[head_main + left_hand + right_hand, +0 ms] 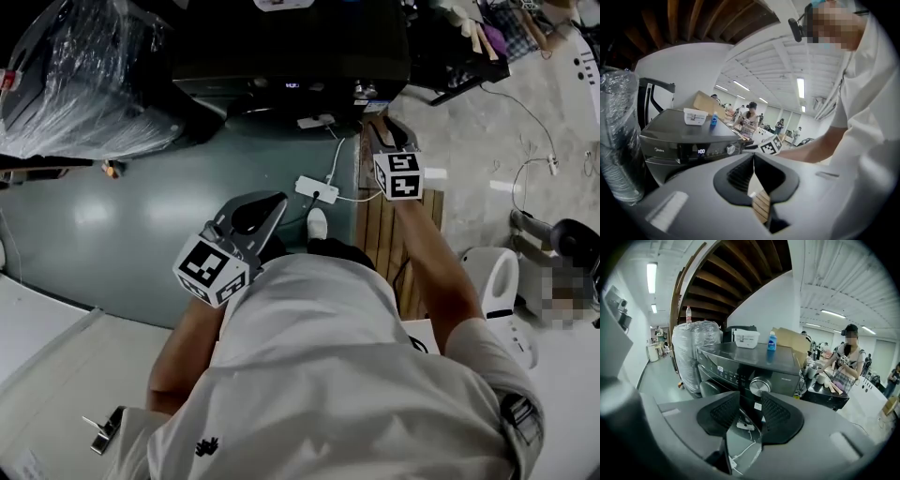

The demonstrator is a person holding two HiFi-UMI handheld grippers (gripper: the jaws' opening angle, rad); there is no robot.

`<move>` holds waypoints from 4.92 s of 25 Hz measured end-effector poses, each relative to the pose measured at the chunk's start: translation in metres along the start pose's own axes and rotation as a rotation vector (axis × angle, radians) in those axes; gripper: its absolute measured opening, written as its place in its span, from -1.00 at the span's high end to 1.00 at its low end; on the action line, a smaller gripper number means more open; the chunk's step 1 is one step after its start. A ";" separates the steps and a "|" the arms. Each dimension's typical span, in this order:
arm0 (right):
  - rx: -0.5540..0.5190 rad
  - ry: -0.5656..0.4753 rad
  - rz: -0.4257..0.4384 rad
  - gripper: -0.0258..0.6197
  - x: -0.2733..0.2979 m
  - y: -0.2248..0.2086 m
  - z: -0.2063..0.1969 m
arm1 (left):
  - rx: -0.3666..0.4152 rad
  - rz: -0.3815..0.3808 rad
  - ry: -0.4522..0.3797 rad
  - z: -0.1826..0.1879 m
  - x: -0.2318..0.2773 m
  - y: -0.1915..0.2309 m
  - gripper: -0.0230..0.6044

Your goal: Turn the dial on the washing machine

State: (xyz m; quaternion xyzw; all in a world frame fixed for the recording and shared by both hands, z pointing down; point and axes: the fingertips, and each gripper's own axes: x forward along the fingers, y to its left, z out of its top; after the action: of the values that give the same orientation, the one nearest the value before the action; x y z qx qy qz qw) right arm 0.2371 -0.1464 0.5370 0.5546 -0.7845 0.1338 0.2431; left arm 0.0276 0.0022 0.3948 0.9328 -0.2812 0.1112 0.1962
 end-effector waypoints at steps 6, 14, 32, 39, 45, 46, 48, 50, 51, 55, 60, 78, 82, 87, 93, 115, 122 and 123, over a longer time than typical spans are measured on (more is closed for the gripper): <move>-0.012 0.004 -0.039 0.31 0.041 -0.012 0.004 | -0.027 0.052 0.025 -0.009 -0.003 -0.008 0.75; 0.056 0.013 -0.112 0.13 0.085 -0.026 0.001 | -0.057 0.086 0.029 -0.018 -0.008 -0.011 0.75; 0.401 -0.011 -0.130 0.14 0.100 -0.035 -0.005 | -0.045 0.108 0.026 -0.010 -0.012 -0.008 0.75; 0.610 -0.087 -0.062 0.13 0.102 -0.038 -0.007 | -0.054 0.107 0.037 -0.015 -0.014 -0.006 0.75; 0.497 -0.092 -0.082 0.13 0.093 -0.039 -0.002 | -0.050 0.103 0.038 -0.013 -0.016 -0.004 0.75; 0.452 -0.086 -0.094 0.13 0.091 -0.038 -0.002 | -0.047 0.100 0.038 -0.012 -0.016 -0.004 0.75; 0.357 -0.069 -0.117 0.13 0.087 -0.037 -0.003 | -0.046 0.092 0.041 -0.012 -0.016 -0.004 0.75; 0.261 -0.050 -0.130 0.13 0.087 -0.032 -0.003 | -0.046 0.080 0.049 -0.013 -0.015 -0.004 0.75; 0.217 -0.043 -0.135 0.13 0.088 -0.030 -0.001 | -0.041 0.073 0.054 -0.013 -0.014 -0.004 0.75; 0.100 -0.017 -0.156 0.13 0.096 -0.023 0.002 | -0.028 0.061 0.063 -0.012 -0.012 -0.006 0.75; 0.132 0.016 -0.202 0.13 0.101 -0.029 -0.001 | -0.044 0.075 0.064 -0.015 -0.020 -0.003 0.75; 0.510 -0.084 -0.125 0.14 0.100 -0.038 -0.003 | -0.051 0.098 0.052 -0.016 -0.028 0.007 0.75; 0.458 -0.077 -0.130 0.14 0.098 -0.038 -0.002 | -0.050 0.092 0.057 -0.017 -0.026 0.005 0.75; 0.260 -0.064 -0.167 0.13 0.090 -0.035 0.004 | -0.051 0.090 0.055 -0.015 -0.025 0.004 0.75; 0.000 -0.011 -0.195 0.13 0.096 -0.021 0.005 | -0.051 0.082 0.053 -0.016 -0.023 0.002 0.75; 0.393 -0.038 -0.177 0.14 0.102 -0.036 -0.001 | -0.054 0.099 0.053 -0.014 -0.025 0.006 0.75; 0.328 -0.047 -0.166 0.13 0.097 -0.035 0.001 | -0.043 0.093 0.052 -0.015 -0.026 0.005 0.75; 0.310 -0.047 -0.169 0.13 0.095 -0.035 0.001 | -0.041 0.093 0.050 -0.014 -0.026 0.006 0.75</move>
State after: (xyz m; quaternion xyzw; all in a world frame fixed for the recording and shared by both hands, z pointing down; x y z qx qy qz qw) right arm 0.2437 -0.2358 0.5842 0.6522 -0.7107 0.2192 0.1466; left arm 0.0022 0.0162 0.4006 0.9114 -0.3214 0.1377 0.2171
